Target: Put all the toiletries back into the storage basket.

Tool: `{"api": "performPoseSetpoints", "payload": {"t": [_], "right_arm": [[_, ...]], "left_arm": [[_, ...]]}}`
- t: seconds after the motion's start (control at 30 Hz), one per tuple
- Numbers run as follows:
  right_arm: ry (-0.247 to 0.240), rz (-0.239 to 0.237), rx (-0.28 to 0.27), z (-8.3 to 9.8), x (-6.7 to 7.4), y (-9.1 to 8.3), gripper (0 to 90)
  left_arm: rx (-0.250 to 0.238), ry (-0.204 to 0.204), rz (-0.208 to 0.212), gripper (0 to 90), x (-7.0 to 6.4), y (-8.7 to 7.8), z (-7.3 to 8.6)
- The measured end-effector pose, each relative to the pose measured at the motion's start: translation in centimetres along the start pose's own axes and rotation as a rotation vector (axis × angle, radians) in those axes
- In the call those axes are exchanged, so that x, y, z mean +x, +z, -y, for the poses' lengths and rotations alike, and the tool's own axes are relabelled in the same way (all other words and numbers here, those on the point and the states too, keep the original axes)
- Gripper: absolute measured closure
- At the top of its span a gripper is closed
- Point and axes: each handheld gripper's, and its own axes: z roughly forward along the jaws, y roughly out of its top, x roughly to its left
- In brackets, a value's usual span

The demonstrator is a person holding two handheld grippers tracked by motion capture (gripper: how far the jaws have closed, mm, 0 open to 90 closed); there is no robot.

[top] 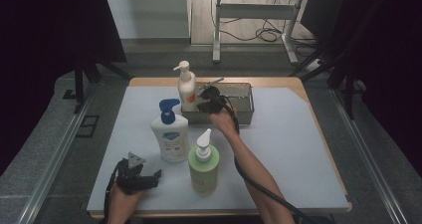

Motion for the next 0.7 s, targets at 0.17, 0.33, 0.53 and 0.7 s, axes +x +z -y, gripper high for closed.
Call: {"api": "performPoseSetpoints", "payload": {"t": [0.17,0.33,0.53,0.7], "right_arm": [[-0.003,-0.006,-0.015,0.1,-0.1,-0.4,84.6],[-0.015,-0.010,-0.025,0.1,-0.3,-1.1,82.8],[-0.031,-0.010,-0.048,0.0,-0.1,-2.3,77.6],[-0.052,-0.008,-0.067,0.0,-0.1,-3.3,67.6]], "left_arm": [[0.000,0.000,0.000,11.3,0.0,0.0,0.0],[-0.001,0.000,0.000,11.3,0.0,0.0,0.0],[-0.002,0.000,-0.001,11.3,0.0,0.0,0.0],[-0.003,0.000,-0.001,11.3,0.0,0.0,0.0]]}}
